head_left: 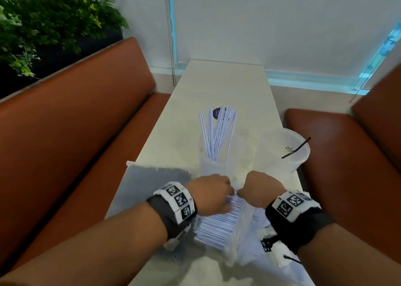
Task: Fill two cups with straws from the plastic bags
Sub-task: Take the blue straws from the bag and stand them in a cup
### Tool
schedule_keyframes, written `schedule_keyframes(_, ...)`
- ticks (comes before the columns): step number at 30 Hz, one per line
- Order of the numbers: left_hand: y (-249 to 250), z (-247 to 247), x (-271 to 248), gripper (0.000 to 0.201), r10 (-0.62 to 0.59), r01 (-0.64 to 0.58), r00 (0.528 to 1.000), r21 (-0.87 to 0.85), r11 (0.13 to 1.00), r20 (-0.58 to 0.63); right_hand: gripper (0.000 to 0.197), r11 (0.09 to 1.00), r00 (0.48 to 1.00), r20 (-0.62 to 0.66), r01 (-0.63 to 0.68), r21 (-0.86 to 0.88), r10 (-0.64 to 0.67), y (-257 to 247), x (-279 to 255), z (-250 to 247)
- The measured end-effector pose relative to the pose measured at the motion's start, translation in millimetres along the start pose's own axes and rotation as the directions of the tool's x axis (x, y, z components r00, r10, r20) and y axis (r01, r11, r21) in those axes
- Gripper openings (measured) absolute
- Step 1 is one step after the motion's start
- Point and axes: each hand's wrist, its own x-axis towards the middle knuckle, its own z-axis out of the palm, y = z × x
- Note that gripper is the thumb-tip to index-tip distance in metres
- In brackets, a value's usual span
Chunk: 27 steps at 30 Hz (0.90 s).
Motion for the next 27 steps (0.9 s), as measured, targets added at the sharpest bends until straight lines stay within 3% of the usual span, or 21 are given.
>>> schedule_keyframes(5,15,15,16,0.049,0.003,-0.006,0.999,0.074,0.997,0.037,0.032,0.998,0.998,0.021,0.062,0.018,-0.062,5,1,0)
schedule_keyframes(12,19,15,23,0.038,-0.015,0.021,0.999,0.167,0.986,-0.038,0.017,0.993,0.996,-0.076,0.061,0.098,-0.053,12,-6,-6)
schedule_keyframes(14,18,13,21,0.035,-0.01,0.024,0.997,0.197,0.98,-0.071,0.026,0.986,0.992,-0.104,0.083,0.142,-0.069,14,-9,-7)
schedule_keyframes(19,16,3,12,0.031,-0.022,0.047,0.996,0.312,0.949,-0.082,0.018,0.992,0.992,-0.1,0.091,0.082,-0.083,9,-10,-11)
schedule_keyframes(23,-1,-6,-1,0.019,-0.062,0.084,0.995,0.352,0.932,-0.072,0.015,0.994,0.992,-0.109,0.075,0.082,-0.066,10,-10,-12)
schedule_keyframes(27,-37,-16,-22,0.023,-0.044,0.068,0.996,0.342,0.937,-0.075,0.015,0.993,0.993,-0.105,0.057,0.107,-0.046,14,-9,-11)
